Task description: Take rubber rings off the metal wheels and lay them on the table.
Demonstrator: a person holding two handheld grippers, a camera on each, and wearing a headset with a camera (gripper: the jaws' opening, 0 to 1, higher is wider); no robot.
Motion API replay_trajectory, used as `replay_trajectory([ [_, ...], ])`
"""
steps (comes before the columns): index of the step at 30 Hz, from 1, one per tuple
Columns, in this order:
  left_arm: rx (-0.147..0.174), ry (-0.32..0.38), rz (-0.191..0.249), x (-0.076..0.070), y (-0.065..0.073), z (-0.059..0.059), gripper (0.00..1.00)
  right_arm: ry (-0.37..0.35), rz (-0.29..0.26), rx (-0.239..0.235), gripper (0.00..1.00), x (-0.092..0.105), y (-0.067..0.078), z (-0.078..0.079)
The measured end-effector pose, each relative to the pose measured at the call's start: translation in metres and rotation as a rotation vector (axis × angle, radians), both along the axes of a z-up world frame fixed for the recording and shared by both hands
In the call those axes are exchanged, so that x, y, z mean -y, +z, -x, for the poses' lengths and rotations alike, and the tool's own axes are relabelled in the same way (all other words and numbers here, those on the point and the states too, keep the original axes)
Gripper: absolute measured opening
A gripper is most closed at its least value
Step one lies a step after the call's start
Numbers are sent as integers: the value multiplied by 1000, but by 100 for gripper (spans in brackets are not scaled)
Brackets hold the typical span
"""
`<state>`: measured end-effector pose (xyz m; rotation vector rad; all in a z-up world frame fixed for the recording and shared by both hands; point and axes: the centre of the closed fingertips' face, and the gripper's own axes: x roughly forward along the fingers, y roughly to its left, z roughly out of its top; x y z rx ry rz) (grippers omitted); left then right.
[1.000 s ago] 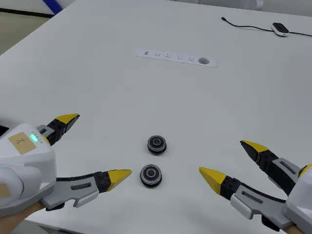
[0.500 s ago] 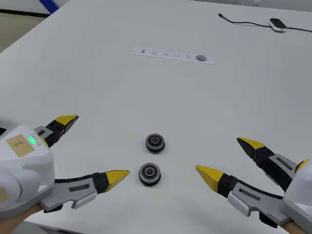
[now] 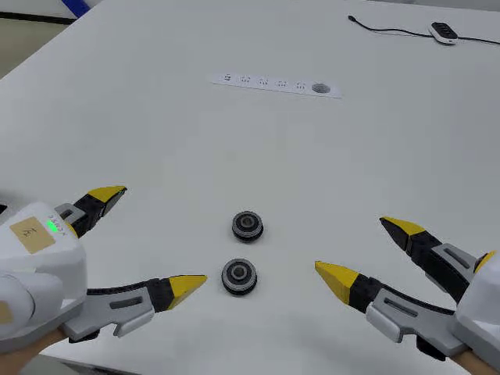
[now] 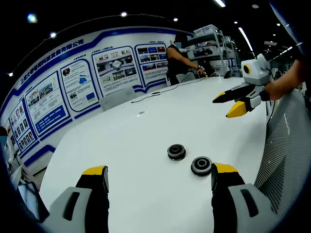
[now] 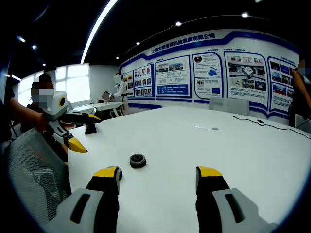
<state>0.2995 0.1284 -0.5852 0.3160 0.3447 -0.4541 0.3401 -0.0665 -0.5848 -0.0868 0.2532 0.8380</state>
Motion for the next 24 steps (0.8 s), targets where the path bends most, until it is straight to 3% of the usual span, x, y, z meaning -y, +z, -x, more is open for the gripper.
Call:
replay_trajectory([
  [13, -11, -36, -10, 6, -3, 2, 88, -11, 1, -13, 64, 2, -2, -1],
  [16, -18, -58, 4, 11, -4, 3, 88, -10, 1, -17, 64, 2, -3, -1],
  [24, -46, -102, -22, 18, -10, 1, 83, -3, 1, -31, 63, 0, -6, 0],
])
